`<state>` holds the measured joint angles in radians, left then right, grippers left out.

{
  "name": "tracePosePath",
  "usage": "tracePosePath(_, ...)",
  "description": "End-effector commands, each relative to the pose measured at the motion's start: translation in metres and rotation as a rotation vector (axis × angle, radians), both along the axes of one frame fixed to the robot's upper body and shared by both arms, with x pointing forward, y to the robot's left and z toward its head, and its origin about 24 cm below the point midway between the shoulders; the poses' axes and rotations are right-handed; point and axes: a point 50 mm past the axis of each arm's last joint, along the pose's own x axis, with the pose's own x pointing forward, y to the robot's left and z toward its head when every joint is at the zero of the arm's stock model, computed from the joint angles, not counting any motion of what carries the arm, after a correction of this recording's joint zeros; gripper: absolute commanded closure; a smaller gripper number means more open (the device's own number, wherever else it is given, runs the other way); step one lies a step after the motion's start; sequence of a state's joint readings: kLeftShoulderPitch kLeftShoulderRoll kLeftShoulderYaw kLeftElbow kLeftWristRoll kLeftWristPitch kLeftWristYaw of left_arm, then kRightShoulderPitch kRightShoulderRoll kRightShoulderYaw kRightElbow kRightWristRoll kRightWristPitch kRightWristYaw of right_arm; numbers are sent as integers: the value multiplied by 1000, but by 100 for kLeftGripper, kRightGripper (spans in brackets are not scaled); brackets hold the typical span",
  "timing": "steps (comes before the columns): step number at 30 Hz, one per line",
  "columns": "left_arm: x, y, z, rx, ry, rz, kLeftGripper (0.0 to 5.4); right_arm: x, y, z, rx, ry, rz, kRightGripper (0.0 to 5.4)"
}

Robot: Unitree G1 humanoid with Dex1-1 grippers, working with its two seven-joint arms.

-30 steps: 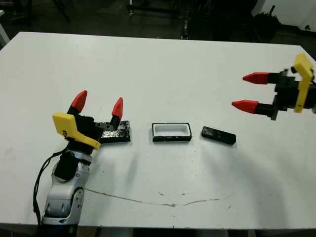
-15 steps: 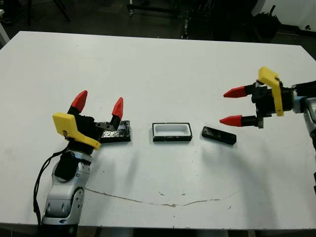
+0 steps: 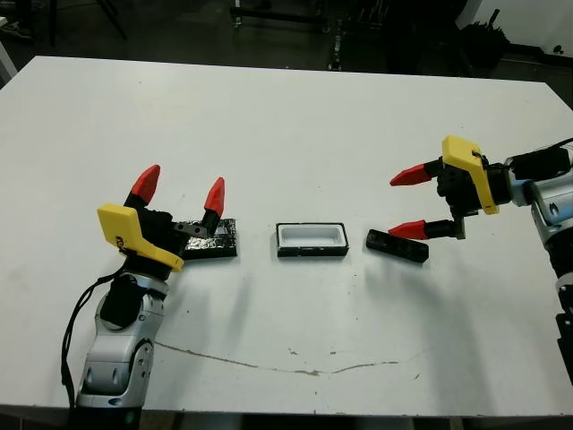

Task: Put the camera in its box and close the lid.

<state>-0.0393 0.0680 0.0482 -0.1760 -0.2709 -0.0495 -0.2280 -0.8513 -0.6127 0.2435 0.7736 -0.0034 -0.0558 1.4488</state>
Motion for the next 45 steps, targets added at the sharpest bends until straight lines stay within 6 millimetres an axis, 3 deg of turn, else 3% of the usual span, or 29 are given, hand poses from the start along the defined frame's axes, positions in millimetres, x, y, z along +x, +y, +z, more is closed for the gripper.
tracePosePath(1,0,0,-2,-1,21,2,0,-3,1,-9,-21,24,19,1)
tracePosePath(23,-1,1,-3,-6,20,-4,0,-9,8,-33,-114,122,56,1)
tracePosePath(41,-2,-1,-4,7,37,-11,0,-12,6,-50,-94,231,-75,1)
tracePosePath(45,-2,0,-4,16,38,-6,0,-13,5,-53,-87,194,-116,44)
